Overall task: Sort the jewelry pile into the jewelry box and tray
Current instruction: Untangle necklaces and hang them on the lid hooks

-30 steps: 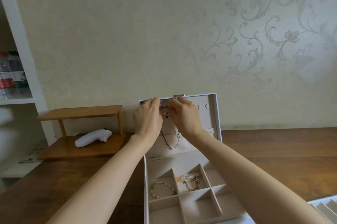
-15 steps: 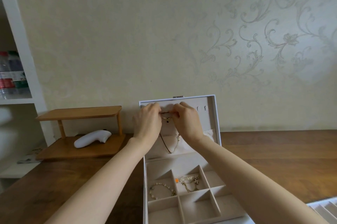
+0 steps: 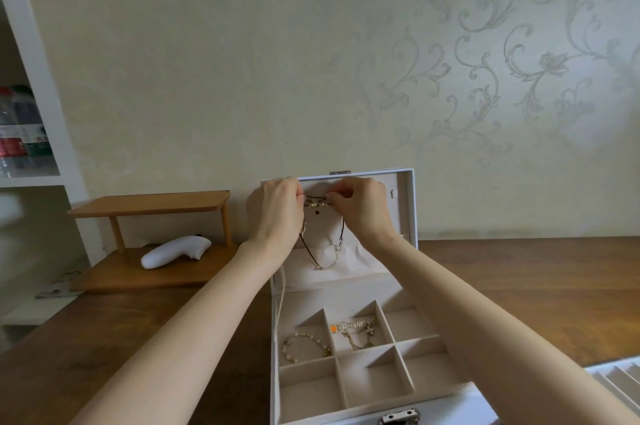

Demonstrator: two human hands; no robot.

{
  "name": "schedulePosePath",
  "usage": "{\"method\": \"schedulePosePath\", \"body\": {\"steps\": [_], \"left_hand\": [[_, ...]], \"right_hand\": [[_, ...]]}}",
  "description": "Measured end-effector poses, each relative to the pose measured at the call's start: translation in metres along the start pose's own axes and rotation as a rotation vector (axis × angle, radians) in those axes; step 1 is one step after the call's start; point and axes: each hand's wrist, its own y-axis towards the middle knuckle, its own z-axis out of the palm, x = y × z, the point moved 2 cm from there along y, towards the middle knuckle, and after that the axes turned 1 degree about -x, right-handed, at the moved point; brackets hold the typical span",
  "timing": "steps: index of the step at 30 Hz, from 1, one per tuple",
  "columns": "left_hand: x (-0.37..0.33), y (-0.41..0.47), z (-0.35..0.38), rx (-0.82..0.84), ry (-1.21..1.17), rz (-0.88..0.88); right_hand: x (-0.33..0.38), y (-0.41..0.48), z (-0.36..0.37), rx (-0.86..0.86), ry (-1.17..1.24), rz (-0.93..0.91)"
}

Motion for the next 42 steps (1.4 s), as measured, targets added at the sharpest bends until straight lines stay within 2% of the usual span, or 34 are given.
{"method": "schedulePosePath", "body": {"steps": [4, 7, 11, 14, 17, 22, 25, 29, 34, 38, 42], "left_hand": [[-0.006, -0.002, -0.004, -0.120, 0.023, 0.065], [-0.001, -0.004, -0.007, -0.112, -0.130, -0.033], [0.008, -0.004, -0.009, 0.061, -0.512, -0.206], [0.012, -0.010, -0.010, 0.132, -0.724, -0.251], [0.012, -0.013, -0.014, 0.239, -0.827, -0.274], [0.010, -0.015, -0.016, 0.571, -0.888, -0.402], [0.010, -0.013, -0.016, 0.651, -0.983, -0.429], [0.011, -0.010, -0.018, 0.624, -0.863, -0.383], [0.002, -0.003, -0.016, 0.436, -0.632, -0.255], [0.002, 0.000, -0.010, 0.275, -0.436, -0.241], [-0.003, -0.003, -0.003, 0.078, -0.140, -0.144]], "right_hand": [[0.010, 0.001, -0.003, -0.039, 0.071, -0.019], [0.005, 0.000, -0.006, -0.033, 0.202, 0.062], [-0.004, -0.006, -0.008, 0.141, 0.558, 0.304], [-0.007, -0.011, -0.011, 0.277, 0.753, 0.394], [-0.008, -0.012, -0.017, 0.314, 0.796, 0.389], [-0.003, -0.011, -0.023, 0.382, 0.801, 0.369], [-0.001, -0.011, -0.025, 0.384, 0.782, 0.371], [-0.005, -0.010, -0.028, 0.374, 0.647, 0.351], [-0.003, -0.013, -0.017, 0.501, 0.517, 0.325], [-0.001, -0.010, -0.009, 0.314, 0.461, 0.296], [-0.001, -0.006, 0.003, 0.119, 0.141, 0.161]]}}
